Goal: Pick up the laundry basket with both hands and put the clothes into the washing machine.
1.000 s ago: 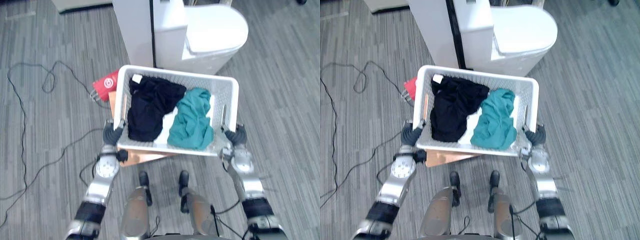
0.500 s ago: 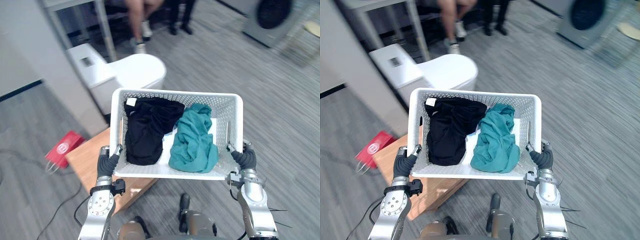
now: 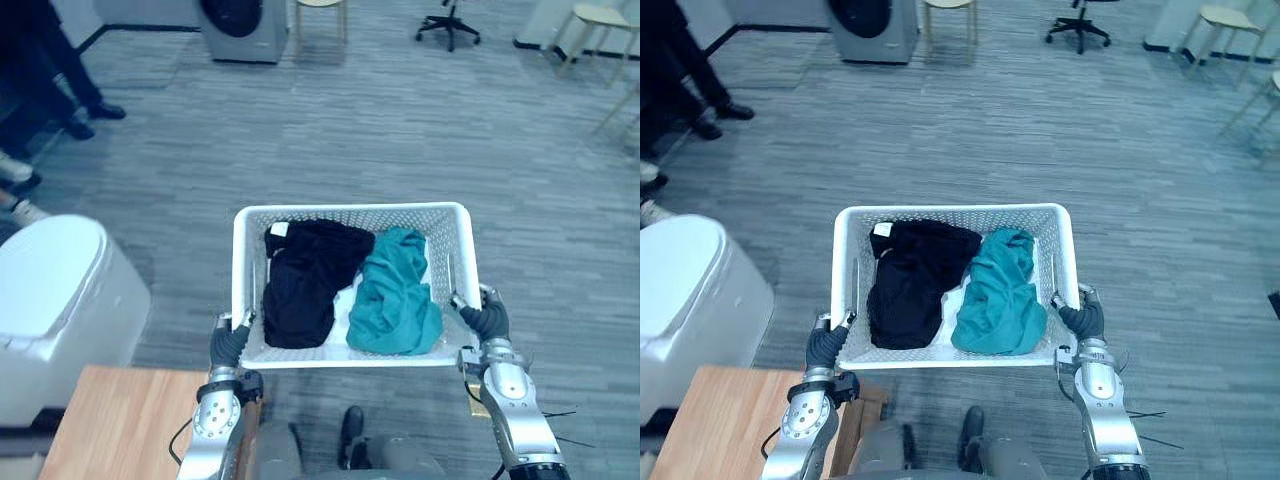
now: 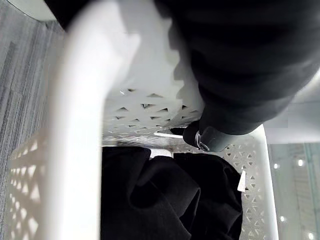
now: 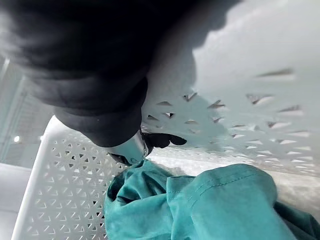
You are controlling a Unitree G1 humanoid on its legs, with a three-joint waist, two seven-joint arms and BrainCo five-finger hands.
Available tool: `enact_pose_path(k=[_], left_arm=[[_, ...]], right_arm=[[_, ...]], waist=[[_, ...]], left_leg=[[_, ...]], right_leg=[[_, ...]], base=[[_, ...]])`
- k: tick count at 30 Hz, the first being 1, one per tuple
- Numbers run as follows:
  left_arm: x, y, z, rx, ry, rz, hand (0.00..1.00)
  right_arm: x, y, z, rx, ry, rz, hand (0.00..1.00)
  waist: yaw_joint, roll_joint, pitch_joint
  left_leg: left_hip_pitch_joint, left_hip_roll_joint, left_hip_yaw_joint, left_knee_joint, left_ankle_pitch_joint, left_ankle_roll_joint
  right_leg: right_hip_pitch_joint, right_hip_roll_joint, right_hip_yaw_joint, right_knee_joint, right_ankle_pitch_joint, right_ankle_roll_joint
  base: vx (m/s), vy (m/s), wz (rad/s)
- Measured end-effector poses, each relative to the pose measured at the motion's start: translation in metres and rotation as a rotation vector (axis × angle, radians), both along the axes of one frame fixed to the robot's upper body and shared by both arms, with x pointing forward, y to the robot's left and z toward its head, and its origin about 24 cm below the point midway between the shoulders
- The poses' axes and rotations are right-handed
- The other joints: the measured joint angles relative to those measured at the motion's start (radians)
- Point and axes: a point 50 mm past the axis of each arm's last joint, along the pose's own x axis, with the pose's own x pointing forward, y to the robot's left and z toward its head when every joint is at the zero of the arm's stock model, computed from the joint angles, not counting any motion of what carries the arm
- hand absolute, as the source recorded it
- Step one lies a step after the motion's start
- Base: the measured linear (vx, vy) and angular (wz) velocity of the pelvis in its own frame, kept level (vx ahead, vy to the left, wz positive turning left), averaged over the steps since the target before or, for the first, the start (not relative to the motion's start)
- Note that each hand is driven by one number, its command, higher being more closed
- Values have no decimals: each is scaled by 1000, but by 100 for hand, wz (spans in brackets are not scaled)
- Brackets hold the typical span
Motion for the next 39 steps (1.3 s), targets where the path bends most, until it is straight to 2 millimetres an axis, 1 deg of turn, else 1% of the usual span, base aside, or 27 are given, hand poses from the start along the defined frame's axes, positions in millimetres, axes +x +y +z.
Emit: enact_pose_path(k=[1, 3, 5, 7, 8, 9, 10, 11, 12, 13, 17, 18, 20, 22, 23, 24, 25, 26, 27, 28, 29, 31, 33, 35, 36, 37, 39], left_arm=[[-1, 0, 0, 0, 0, 1, 100], [-3, 1, 5, -4, -17, 6, 100], [-5, 2, 6, -2, -19, 12, 100], [-5, 1, 7, -9, -22, 13, 100], [-6, 1, 7, -7, -16, 14, 100], [-11, 3, 3, -2, 9, 15, 100], [-12, 3, 1, -2, 25, 17, 100], [-14, 4, -1, 0, 36, 17, 100], [-20, 6, -6, 9, 76, 21, 100], [-23, 7, -8, 11, 91, 24, 100], [-16, 12, -2, 44, 63, 5, 100], [-11, 11, 0, 49, 52, -5, 100], [-7, 10, 0, 53, 49, -14, 100], [-7, 8, -6, 51, 76, -13, 100], [-8, 3, -12, 29, 100, -7, 100], [-6, -1, -12, 12, 94, -7, 100], [-7, -1, -12, 10, 96, -7, 100], [-9, -3, -14, -1, 104, -7, 100], [-9, -4, -12, -3, 98, -10, 100], [-9, -3, -10, 0, 90, -11, 100], [-11, 0, -6, 9, 72, -14, 100], [-10, 1, -1, -1, 39, -10, 100], [-9, 0, 3, -6, 16, -11, 100], [-9, -1, 3, -11, 18, -9, 100], [-9, -1, 3, -11, 18, -11, 100], [-8, -1, 3, -6, 27, -8, 100], [-6, -3, 2, -13, 36, -9, 100]], right_arm=[[0, 0, 0, -1, 0, 1, 100], [1, 1, 4, -6, -16, 8, 100], [1, 3, 5, -6, -21, 14, 100], [1, 2, 5, -10, -22, 13, 100], [0, 2, 4, -6, -17, 10, 100], [-5, 4, -2, 1, 7, 12, 100], [-7, 4, -5, 0, 23, 13, 100], [-9, 5, -8, 1, 34, 12, 100], [-13, 8, -16, -1, 68, 14, 100], [-15, 9, -20, -4, 87, 23, 100], [-11, 11, -19, 18, 77, 27, 100], [-12, 9, -18, 22, 75, 14, 100], [-12, 7, -18, 22, 75, 6, 100], [-16, 6, -22, 22, 93, 3, 100], [-16, 1, -23, -1, 105, 3, 100], [-16, -1, -22, -12, 105, 4, 100], [-15, -1, -21, -15, 104, 6, 100], [-16, -2, -22, -19, 111, 6, 100], [-18, -3, -22, -18, 111, -8, 100], [-19, -2, -20, -17, 102, -12, 100], [-19, 1, -14, -13, 76, -11, 100], [-17, 1, -5, -19, 35, -10, 100], [-12, 0, 0, -29, 11, -8, 100], [-6, -1, -2, -33, 20, -5, 100], [-5, -1, -4, -33, 27, -7, 100], [0, -1, -10, -31, 49, -13, 100], [1, -2, -13, -31, 67, -14, 100]], waist=[[10, 0, 2], [39, 11, 1], [58, 8, -4], [62, 5, -15], [70, -2, -16], [76, -21, -18], [67, -21, -18], [57, -24, -17], [33, -35, -9], [25, -27, -10], [3, -18, -16], [-13, -19, -16], [-51, -24, -15], [-59, -17, -20], [-55, 43, -38], [-46, 67, -33], [-44, 70, -27], [-35, 79, -15], [-21, 84, -12], [-15, 75, -6], [-4, 50, 7], [19, 48, 9], [38, 32, 13], [50, 41, 9], [61, 42, 8], [63, 21, -2], [63, 6, -5]], left_leg=[[-10, -20, -1, -73, 4, -5], [-34, -45, 4, -393, 65, -87], [-29, -46, 10, -452, 179, -44], [-33, -52, 20, -415, 191, -10], [-17, -56, 42, -404, 180, 14], [44, -73, 78, -405, 135, 76], [67, -83, 85, -378, 95, 87], [92, -94, 82, -365, 68, 92], [191, -127, 82, -362, 9, 101], [248, -127, 81, -371, -19, 104], [380, -114, 39, -459, -86, 83], [423, -110, 12, -505, -93, 70], [502, -112, -41, -558, -115, 23], [583, -92, -99, -524, -152, -37], [567, -44, -116, -414, -144, -49], [494, -8, -116, -200, -54, -99], [450, 5, -112, -74, 42, -94], [349, 58, -101, 174, 251, -113], [234, 108, -69, 387, 222, -93], [185, 120, -49, 452, 191, -70], [98, 118, -13, 492, 137, -32], [-30, 102, 32, 379, 63, -18], [-124, 30, 62, -30, 55, -23], [-128, -4, 55, -414, 160, -99], [-130, -5, 65, -437, 237, -97], [-131, -50, 79, -365, 276, 4], [-153, -65, 96, -237, 193, 130]], right_leg=[[15, 0, 17, -16, 0, 0], [75, 15, 55, -97, 1, 18], [114, 16, 78, -132, 5, 45], [108, 5, 98, -90, -41, 82], [87, -15, 102, -13, -95, 107], [6, -71, 109, 258, -204, 230], [-86, -103, 123, 495, -205, 259], [-139, -131, 122, 657, -173, 261], [-225, -200, 119, 924, -184, 220], [-249, -217, 105, 958, -200, 192], [-379, -233, 39, 656, -201, 172], [-392, -204, 65, 383, -114, 206], [-386, -196, 108, 80, 45, 223], [-389, -183, 114, 133, 212, 149], [-420, -154, 88, 279, 168, 127], [-413, -128, 69, 379, 73, 109], [-393, -123, 67, 407, 34, 105], [-314, -110, 63, 413, -28, 94], [-239, -91, 51, 407, -56, 77], [-196, -90, 48, 398, -80, 73], [-95, -95, 65, 349, -165, 79], [15, -98, 70, 269, -193, 98], [142, -135, 73, 168, -225, 141], [237, -160, 76, 88, -254, 187], [267, -166, 87, 62, -261, 197], [319, -203, 111, 29, -238, 221], [315, -247, 126, 115, -207, 256]], base=[[272, 82, -93], [301, 87, -87], [428, 129, -58], [459, 157, -38], [358, 127, -47], [478, 161, -42], [492, 168, -18], [653, 187, 20], [581, 139, 24], [603, 119, 15], [653, 33, 23], [666, -60, 52], [774, -149, 79], [739, -188, 51], [810, -204, 10], [962, -257, -9], [781, -176, -6], [742, -159, -3], [722, -127, 0], [699, -111, 5], [697, -64, -1], [804, 19, 0], [670, 125, 3], [648, 206, -9], [917, 311, -20], [647, 232, -5], [846, 333, 10]])
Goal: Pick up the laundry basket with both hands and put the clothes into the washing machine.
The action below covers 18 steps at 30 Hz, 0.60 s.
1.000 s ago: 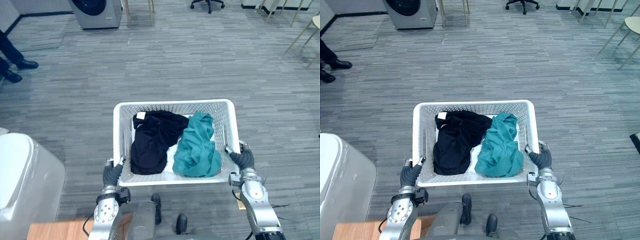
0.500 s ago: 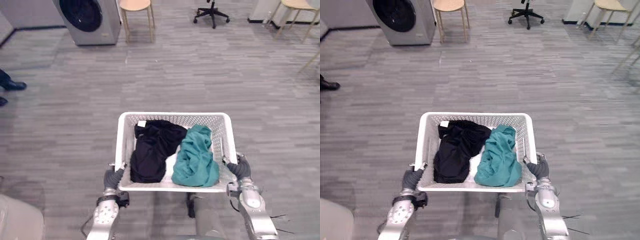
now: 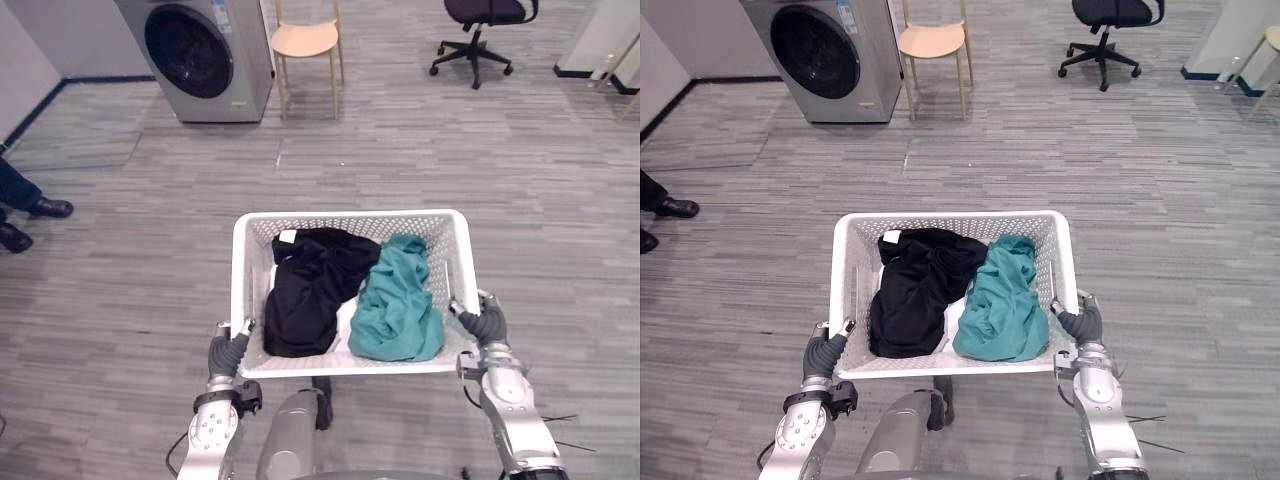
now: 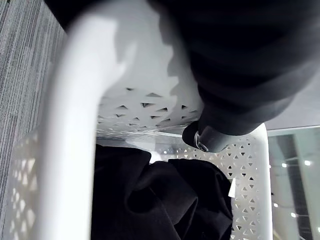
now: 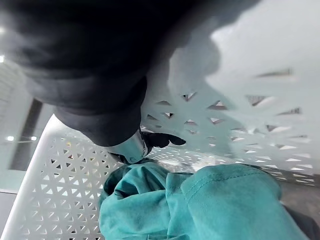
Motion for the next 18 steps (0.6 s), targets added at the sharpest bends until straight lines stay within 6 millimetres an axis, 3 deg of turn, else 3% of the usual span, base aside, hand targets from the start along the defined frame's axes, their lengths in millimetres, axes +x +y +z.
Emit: enact_pose_path(k=[1, 2, 3, 4, 5, 6, 8, 9, 10, 11, 12, 13, 14, 15, 16, 17, 18], left_arm=[[-2, 0, -3, 0, 17, 1, 100], [-3, 0, -4, 0, 26, 0, 100], [-1, 1, -4, 22, 29, -16, 100], [0, 3, -3, 34, 33, -22, 100], [-2, 6, -6, 56, 58, -24, 100], [-6, 8, -8, 71, 73, -28, 100], [-4, 9, -5, 85, 57, -42, 100], [1, 9, -2, 95, 37, -54, 100], [4, 9, -1, 101, 28, -65, 100], [10, 8, -1, 110, 24, -81, 100], [13, 7, -5, 111, 38, -83, 100], [12, 8, -7, 113, 46, -82, 100], [10, 7, -12, 106, 68, -79, 100], [8, 2, -19, 85, 94, -75, 100], [8, -2, -21, 74, 104, -73, 100], [10, -6, -21, 67, 99, -73, 100], [7, -8, -24, 53, 114, -65, 100]], right_arm=[[-1, 1, -4, 8, 18, 3, 100], [-2, 0, -7, 14, 28, 1, 100], [-4, 1, -12, 34, 46, -13, 100], [-5, 3, -15, 45, 57, -19, 100], [-10, 4, -21, 50, 84, -20, 100], [-16, 7, -26, 58, 105, -20, 100], [-18, 8, -24, 69, 93, -23, 100], [-17, 8, -21, 72, 73, -25, 100], [-17, 6, -20, 71, 64, -28, 100], [-17, 5, -19, 70, 62, -35, 100], [-18, 4, -20, 69, 68, -38, 100], [-18, 4, -21, 65, 71, -37, 100], [-22, 4, -23, 63, 85, -38, 100], [-26, -1, -27, 48, 110, -45, 100], [-27, -4, -27, 35, 118, -47, 100], [-27, -7, -26, 25, 122, -51, 100], [-27, -8, -27, 23, 133, -52, 100]], waist=[[2, -24, -1], [-1, -31, 0], [-9, -45, 6], [-15, -57, 13], [-24, -57, 16], [-38, -43, 12], [-60, -23, 0], [-86, -25, -6], [-90, -25, -6], [-110, -27, -5], [-123, -38, -9], [-129, -47, -11], [-139, -51, -18], [-148, -11, -37], [-141, 28, -48], [-136, 55, -42], [-133, 64, -27]], left_leg=[[11, -18, 20, 72, -69, 21], [47, -34, 22, 83, -133, 22], [118, -61, 23, 74, -201, 19], [163, -79, 21, 65, -222, 11], [277, -98, 22, 13, -257, 2], [404, -104, 17, -78, -261, -3], [543, -107, -1, -214, -259, -5], [598, -111, -18, -265, -262, -13], [625, -111, -33, -287, -269, -25], [674, -111, -53, -319, -282, -51], [736, -118, -81, -351, -294, -73], [763, -127, -96, -365, -298, -79], [833, -129, -135, -366, -325, -121], [852, -94, -172, -304, -333, -131], [827, -67, -176, -231, -328, -137], [741, -36, -175, -11, -242, -178], [658, -10, -163, 228, 1, -192]], right_leg=[[-44, -27, 27, 150, 11, 25], [-111, -48, 60, 337, 59, 95], [-219, -72, 107, 631, 146, 138], [-272, -84, 115, 777, 153, 120], [-355, -90, 102, 956, 114, 53], [-417, -84, 45, 973, 58, -11], [-542, -66, -84, 875, 5, -54], [-615, -46, -133, 729, -3, -69], [-646, -28, -146, 626, 3, -76], [-688, 13, -141, 394, 58, -74], [-697, 52, -125, 146, 167, -66], [-699, 61, -112, 73, 208, -65], [-713, 84, -88, 43, 324, -131], [-728, 97, -70, 155, 426, -172], [-741, 113, -86, 220, 373, -188], [-729, 121, -105, 298, 282, -189], [-655, 126, -107, 314, 205, -181]], base=[[966, 408, 1], [908, 366, 0], [735, 272, 5], [615, 190, 2], [779, 188, -7], [771, 178, -12], [807, 156, 8], [727, 102, 31], [719, 51, 50], [747, -6, 63], [772, -29, 59], [829, -77, 57], [880, -104, 55], [895, -115, 38], [1059, -120, 24], [862, -92, 4], [1008, -98, 9]])
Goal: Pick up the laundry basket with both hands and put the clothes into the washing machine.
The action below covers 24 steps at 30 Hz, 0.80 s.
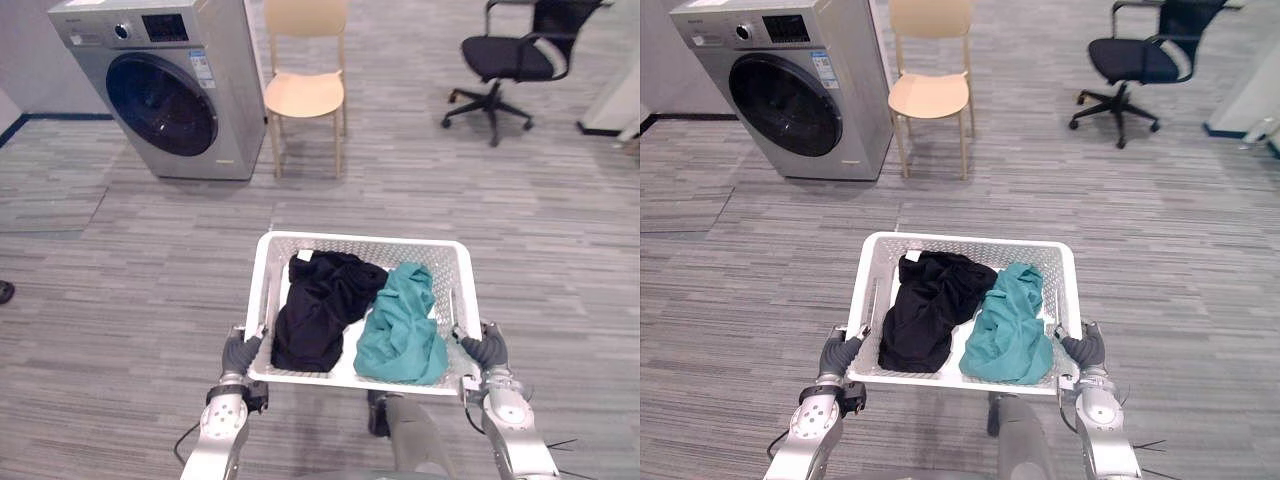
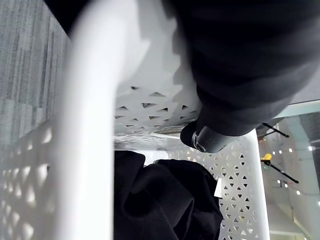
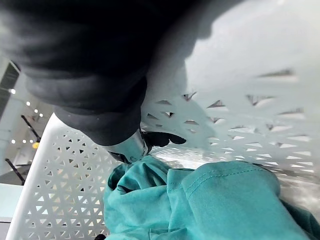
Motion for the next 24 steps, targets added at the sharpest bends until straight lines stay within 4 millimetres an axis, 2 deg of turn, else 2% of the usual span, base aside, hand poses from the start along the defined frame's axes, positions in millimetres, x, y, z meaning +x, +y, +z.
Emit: enact_pose_path(k=[1, 2, 3, 4, 6, 7, 8, 9, 10, 11, 12, 13, 14, 15, 16, 17, 18, 19, 20, 21, 22, 23, 24], left_arm=[[-3, 0, -2, -6, 11, 6, 100], [-6, -1, -2, -7, 14, 3, 100], [-6, 1, 2, -2, -7, -4, 100], [-5, 3, 5, 4, -24, -7, 100], [-5, 4, 11, 6, -52, -10, 100], [-3, 3, 16, -2, -81, -14, 100], [-2, 3, 18, -5, -93, -15, 100], [-2, 2, 18, -6, -94, -14, 100], [-3, 1, 17, -11, -87, -13, 100], [-3, 3, 15, -3, -74, -12, 100], [0, 2, 19, -5, -81, -11, 100], [0, 2, 20, -7, -85, -10, 100], [-1, 2, 18, -8, -73, -9, 100], [-4, 1, 15, -11, -55, -5, 100], [-5, 1, 14, -12, -52, -6, 100], [-4, 4, 15, 4, -53, -12, 100], [-2, 7, 15, 24, -49, -25, 100], [-3, 8, 15, 29, -44, -26, 100], [-7, 9, 12, 33, -28, -23, 100], [-7, 9, 12, 35, -26, -28, 100], [-6, 9, 13, 38, -31, -31, 100], [-4, 10, 15, 44, -41, -35, 100], [0, 10, 18, 47, -58, -40, 100]], right_arm=[[-1, 0, -1, 0, 10, 1, 100], [-3, 0, -2, -1, 13, -4, 100], [-7, 1, 3, 3, -7, -13, 100], [-7, 3, 10, 4, -41, -14, 100], [-4, 4, 19, 0, -82, -13, 100], [-1, 2, 24, -1, -106, -16, 100], [2, 1, 26, -4, -118, -17, 100], [4, 1, 25, -6, -118, -16, 100], [6, 0, 21, -6, -101, -17, 100], [7, 1, 13, 9, -71, -24, 100], [8, 0, 10, 4, -57, -21, 100], [9, 1, 11, 5, -60, -18, 100], [9, 1, 10, 7, -59, -19, 100], [9, 1, 9, 4, -52, -16, 100], [9, 1, 8, 6, -49, -16, 100], [8, 1, 5, 17, -37, -17, 100], [4, 5, -3, 44, -7, -35, 100], [2, 6, -6, 49, 6, -38, 100], [-2, 7, -10, 54, 25, -37, 100], [-3, 8, -11, 56, 29, -35, 100], [-3, 9, -9, 59, 22, -36, 100], [-2, 8, -5, 57, 4, -39, 100], [0, 8, -2, 56, -12, -39, 100]], waist=[[8, 2, 3], [15, 14, 3], [30, 7, 9], [51, -6, 16], [71, -27, 25], [79, -36, 30], [85, -40, 32], [86, -37, 31], [93, -23, 29], [108, -44, 25], [103, -62, 13], [104, -62, 14], [108, -67, 13], [108, -72, 11], [109, -71, 11], [103, -85, 16], [94, -110, 18], [92, -112, 19], [82, -101, 22], [72, -85, 19], [72, -82, 21], [66, -83, 20], [50, -83, 19]], left_leg=[[-38, 25, 6, 101, 156, -26], [-117, 80, 23, 277, 132, -22], [-229, 130, 48, 447, 29, 18], [-328, 139, 61, 481, -46, 52], [-454, 136, 83, 404, -127, 64], [-536, 111, 84, 250, -153, 61], [-579, 75, 74, 12, -144, 48], [-585, 62, 63, -123, -121, 19], [-573, 55, 55, -340, 33, -2], [-541, 22, 93, -335, 34, 57], [-567, -1, 107, -248, -38, 105], [-580, 0, 115, -200, -72, 117], [-584, -2, 132, -134, -117, 130], [-554, -17, 143, -104, -172, 142], [-520, -22, 149, -118, -210, 138], [-451, -53, 152, -149, -263, 142], [-376, -88, 152, -180, -276, 137], [-328, -99, 152, -208, -284, 138], [-224, -108, 149, -284, -289, 138], [-136, -109, 142, -363, -289, 138], [-99, -110, 140, -396, -289, 138], [-41, -112, 127, -447, -289, 135], [-7, -110, 108, -482, -297, 121]], right_leg=[[51, 7, 5, -15, -26, 2], [132, 24, -3, -45, -56, 3], [231, 33, -6, -83, -93, 8], [322, 26, 8, -143, -112, 20], [416, 9, 20, -233, -129, 31], [472, -17, 23, -280, -145, 56], [518, -50, 26, -302, -172, 99], [542, -62, 26, -312, -188, 123], [603, -71, 38, -343, -221, 166], [646, -105, 62, -370, -230, 171], [667, -122, 102, -392, -189, 161], [673, -132, 108, -383, -180, 176], [673, -148, 128, -339, -178, 179], [625, -169, 158, -186, -174, 220], [579, -180, 182, -62, -164, 261], [457, -198, 237, 260, -115, 325], [356, -215, 247, 521, -104, 316], [323, -219, 233, 599, -113, 291], [262, -215, 176, 669, -149, 207], [203, -207, 91, 652, -179, 160], [165, -202, 55, 634, -196, 145], [92, -191, -13, 552, -228, 116], [31, -171, -66, 388, -230, 105]], base=[[657, -54, 6], [771, -26, 5], [721, 6, 9], [711, 25, 2], [681, 93, -3], [777, 206, -1], [631, 214, 0], [631, 268, -7], [681, 286, -13], [836, 325, -6], [736, 264, 2], [713, 283, 8], [676, 314, -7], [633, 316, -16], [592, 293, -20], [580, 237, -2], [706, 228, 4], [587, 144, 5], [691, 148, -2], [568, 114, -2], [562, 103, 5], [555, 54, 20], [549, 35, 35]])
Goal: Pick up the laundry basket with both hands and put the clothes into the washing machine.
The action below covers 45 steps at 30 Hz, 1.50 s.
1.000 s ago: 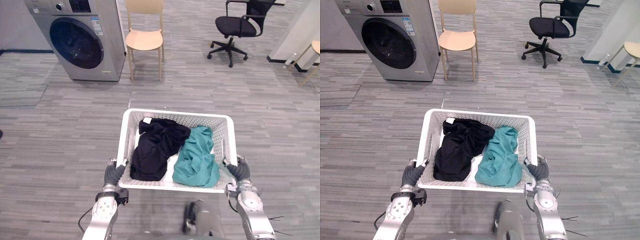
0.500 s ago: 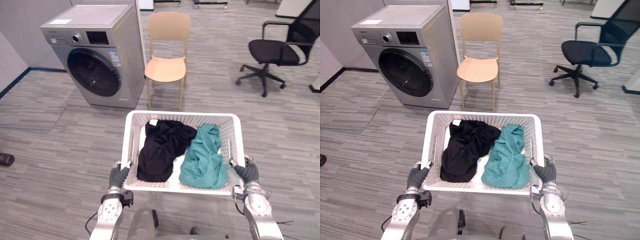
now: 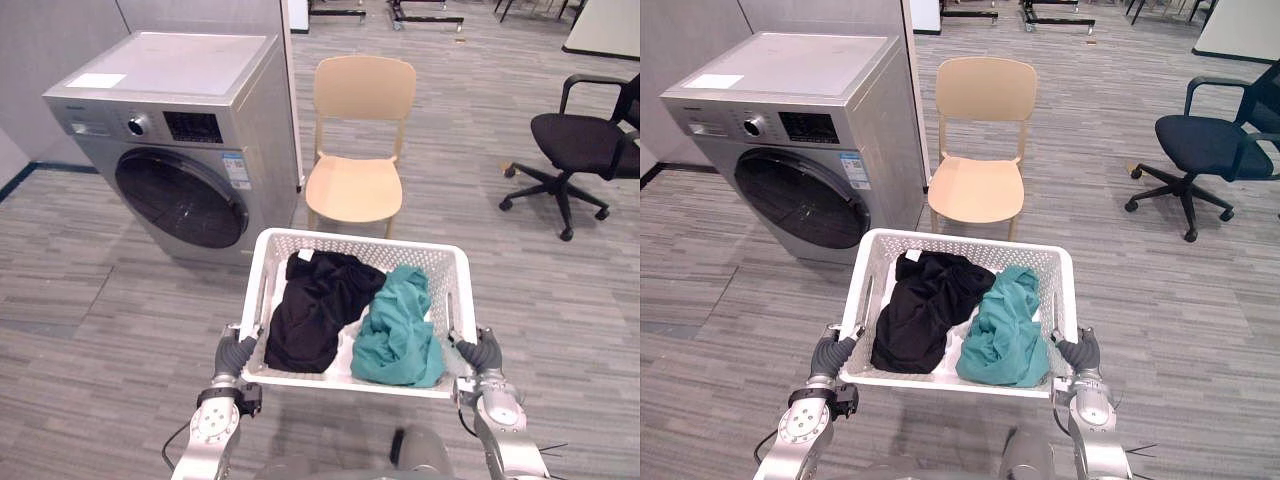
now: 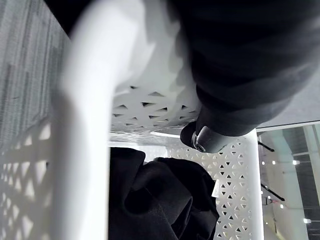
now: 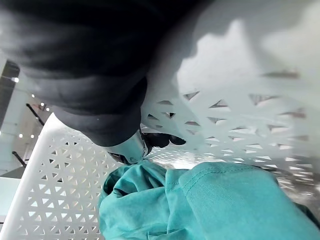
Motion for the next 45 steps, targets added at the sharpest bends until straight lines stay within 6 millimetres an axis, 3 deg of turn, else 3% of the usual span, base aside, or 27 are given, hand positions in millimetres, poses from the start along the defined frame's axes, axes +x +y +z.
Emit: enact_pose_path(k=[1, 2, 3, 4, 5, 6, 7, 8, 9, 10, 12, 14, 15, 17, 19, 20, 21, 25, 27, 29, 32, 35, 36, 37, 41, 43, 45], left_arm=[[2, 0, 1, 2, -6, -5, 100], [7, -1, 0, 10, -7, -19, 100], [10, -3, -4, 9, 9, -23, 100], [9, -3, -6, 7, 19, -22, 100], [10, -9, -11, -19, 34, -15, 100], [13, -12, -11, -29, 34, -15, 100], [19, -18, -11, -43, 26, -20, 100], [17, -19, -13, -48, 36, -15, 100], [8, -19, -18, -60, 59, -2, 100], [-2, -15, -18, -59, 57, 13, 100], [2, -16, -12, -63, 27, 13, 100], [5, -10, -9, -43, 14, 14, 100], [2, -8, -11, -45, 22, 20, 100], [1, -10, -12, -58, 26, 22, 100], [2, -12, -12, -66, 24, 17, 100], [2, -14, -13, -67, 28, 7, 100], [1, -11, -16, -54, 47, 7, 100], [1, -11, -15, -46, 47, -3, 100], [-1, -10, -17, -42, 56, -1, 100], [-2, -9, -17, -35, 61, -6, 100], [-2, -5, -17, -8, 68, -20, 100], [-3, -6, -22, -2, 92, -29, 100], [-3, -4, -24, 13, 100, -37, 100], [0, -5, -25, 21, 104, -48, 100], [8, -12, -27, 26, 110, -69, 100], [21, -16, -25, 33, 94, -80, 100], [52, -22, -6, 48, 11, -93, 100]], right_arm=[[0, 0, 2, -1, -8, -3, 100], [0, -2, 3, -3, -11, -11, 100], [-1, -4, 2, -5, -7, -20, 100], [-2, -5, 1, -6, -2, -21, 100], [0, -8, 3, -23, -5, -18, 100], [1, -13, 5, -38, -8, -19, 100], [0, -17, 6, -53, -3, -24, 100], [-3, -17, 4, -54, 7, -22, 100], [-4, -17, 3, -54, 13, -18, 100], [-4, -15, 7, -64, -3, -2, 100], [1, -14, 11, -61, -24, -8, 100], [4, -8, 11, -40, -37, -5, 100], [4, -7, 11, -41, -35, 2, 100], [4, -8, 11, -48, -35, 2, 100], [3, -12, 10, -56, -29, -10, 100], [1, -15, 8, -56, -21, -25, 100], [-2, -12, 1, -34, 6, -37, 100], [-6, -12, -3, -25, 22, -43, 100], [-7, -9, -6, -21, 34, -35, 100], [-8, -9, -10, -23, 55, -39, 100], [-11, -5, -19, 1, 86, -50, 100], [-15, -6, -25, -3, 115, -64, 100], [-17, -4, -28, 2, 126, -67, 100], [-17, -4, -30, 3, 135, -67, 100], [-15, -9, -34, -12, 160, -73, 100], [-7, -14, -29, -38, 138, -78, 100], [17, -18, -14, -57, 70, -79, 100]], waist=[[-6, 0, 1], [-15, -7, 2], [-27, -6, 4], [-31, -2, -2], [-21, 54, -15], [-21, 69, -5], [-46, 44, 15], [-58, 29, 27], [-43, 84, 9], [-30, 98, 2], [-6, 135, 0], [29, 93, 26], [33, 66, 30], [31, 48, 35], [29, 50, 34], [31, 57, 33], [26, 27, 25], [22, 9, 18], [29, 4, 20], [23, -1, 21], [15, -10, 15], [7, -20, 10], [4, -45, -2], [0, -51, 3], [5, -30, -2], [2, -31, 6], [-2, -31, 74]], left_leg=[[17, 2, -11, -14, -6, -11], [59, 3, -25, -37, -17, -31], [109, 8, -45, -57, -26, -48], [123, 13, -58, -62, -28, -52], [139, 59, -80, -50, -33, -62], [124, 66, -102, 32, 16, -116], [110, 35, -105, 137, 98, -105], [96, 27, -85, 218, 155, -96], [56, 85, -57, 396, 248, -98], [-52, 172, -10, 697, 398, -98], [-211, 271, -6, 915, 304, -75], [-335, 287, -6, 917, 199, -50], [-391, 270, -10, 797, 136, -74], [-424, 229, -36, 591, 110, -96], [-435, 176, -78, 305, 134, -122], [-412, 161, -97, 149, 249, -83], [-374, 120, -90, 108, 258, -71], [-326, 65, -59, 74, 231, -23], [-283, 57, -35, 69, 194, -10], [-254, 55, -32, 54, 188, -2], [-232, 62, -33, 18, 182, -9], [-234, 69, -36, 26, 169, -34], [-250, 60, -35, 48, 157, -52], [-265, 67, -44, 81, 140, -68], [-301, 144, -49, 84, 142, -106], [-340, 150, -49, 78, 154, -121], [-408, 149, -55, 103, 165, -123]], right_leg=[[-21, 16, -13, -110, 8, -1], [-45, 51, -21, -370, 94, -2], [-38, 91, -3, -518, 273, -29], [-34, 107, 7, -542, 353, -58], [-26, 143, 9, -512, 365, -136], [-29, 123, 14, -421, 292, -143], [-58, 51, -2, -239, 231, -190], [-64, 45, -30, -174, 190, -160], [-3, 119, -71, -270, 182, -150], [100, 188, -107, -379, 117, -203], [152, 249, -91, -412, 86, -216], [263, 251, -43, -494, 85, -205], [337, 240, -22, -568, 94, -190], [389, 215, -15, -610, 94, -160], [418, 191, -8, -622, 83, -119], [436, 193, 15, -619, 59, -72], [453, 158, 47, -635, 60, -54], [450, 89, 75, -588, 56, -19], [386, 48, 87, -392, 48, 39], [334, 16, 85, -271, 56, 61], [259, -25, 88, -243, 40, 35], [241, -44, 97, -383, 50, 34], [253, -47, 96, -501, 121, 23], [268, -46, 94, -541, 138, 88], [249, 34, 86, -593, 164, 51], [203, 45, 86, -584, 172, 40], [129, 42, 84, -539, 173, 37]], base=[[675, 7, 52], [632, -43, 56], [658, -59, 52], [722, -84, 18], [730, -62, 8], [872, -71, 30], [687, -87, 60], [495, -139, 28], [492, -319, -31], [490, -268, -63], [578, -84, -58], [564, 34, -45], [470, 68, -21], [402, 113, -8], [398, 197, -15], [448, 252, -11], [425, 257, 2], [278, 204, 2], [179, 145, -28], [116, 80, -7], [100, 11, 0], [56, -99, 0], [60, -195, 9], [64, -225, 7], [53, -184, -17], [4, -112, -13], [-73, -66, 1]])
